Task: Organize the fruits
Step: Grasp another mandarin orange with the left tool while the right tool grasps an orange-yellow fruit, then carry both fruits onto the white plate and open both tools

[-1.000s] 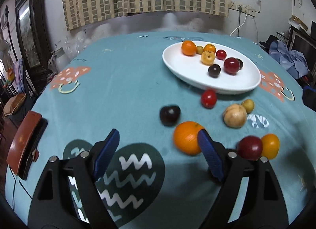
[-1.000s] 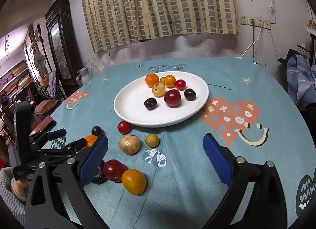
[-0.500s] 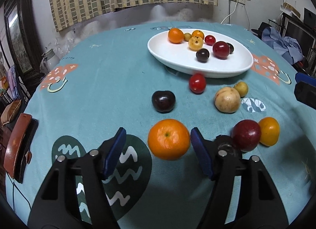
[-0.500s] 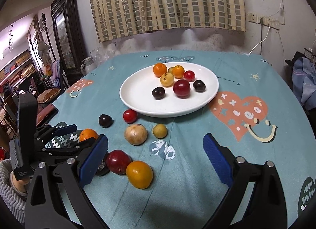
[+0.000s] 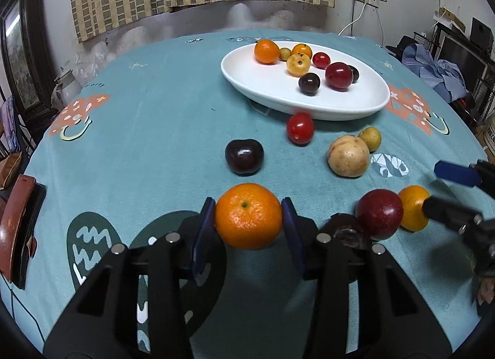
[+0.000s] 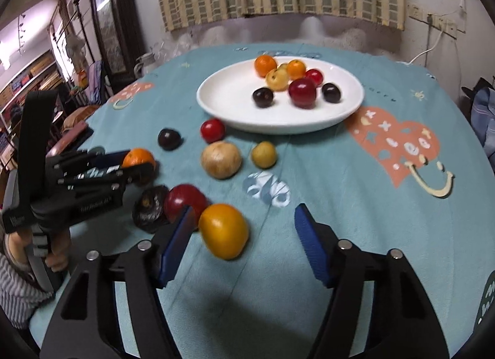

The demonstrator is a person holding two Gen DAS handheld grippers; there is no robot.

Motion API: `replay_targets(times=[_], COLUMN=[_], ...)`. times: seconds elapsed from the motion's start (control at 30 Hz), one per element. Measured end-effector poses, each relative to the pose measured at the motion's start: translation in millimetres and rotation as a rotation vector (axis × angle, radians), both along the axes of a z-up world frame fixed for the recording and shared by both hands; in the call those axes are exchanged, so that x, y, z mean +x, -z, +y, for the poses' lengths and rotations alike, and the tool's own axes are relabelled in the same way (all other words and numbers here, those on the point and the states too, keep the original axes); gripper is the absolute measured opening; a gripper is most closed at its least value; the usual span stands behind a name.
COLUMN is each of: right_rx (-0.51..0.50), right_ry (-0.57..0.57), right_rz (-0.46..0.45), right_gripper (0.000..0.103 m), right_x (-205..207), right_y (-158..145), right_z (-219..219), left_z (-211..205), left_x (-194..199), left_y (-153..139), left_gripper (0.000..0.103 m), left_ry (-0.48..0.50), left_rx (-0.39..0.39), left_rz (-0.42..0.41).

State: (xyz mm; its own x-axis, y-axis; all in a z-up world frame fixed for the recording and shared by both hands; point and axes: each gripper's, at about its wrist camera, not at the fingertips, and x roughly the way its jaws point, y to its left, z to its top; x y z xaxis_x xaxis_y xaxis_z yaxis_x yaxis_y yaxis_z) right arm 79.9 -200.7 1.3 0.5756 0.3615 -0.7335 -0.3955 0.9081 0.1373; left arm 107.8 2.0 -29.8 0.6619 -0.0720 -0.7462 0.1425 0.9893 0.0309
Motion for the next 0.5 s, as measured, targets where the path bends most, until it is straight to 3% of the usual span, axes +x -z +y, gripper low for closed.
replay_targets(times=[0.1,0.27,0.5], right_rx=[-0.026,-0.026,-0.044], right_ry=[-0.028,-0.041,-0.041], right_rz=[0.019,0.054,0.042], right_gripper=[0.059,0.040,0.039], right_x=[-1,0,-2], right_y=[9,20,20], right_z=[9,13,14], left_z=[-1,-2,-3], left_x=[0,-1,-1], left_y=[0,1,1], left_gripper=[0.045,0.045,0.044], left_ry=[0.001,0.003,0.001], left_rx=[0.010,0.022,0.028], left_rz=[-0.003,-0.007,-0.012])
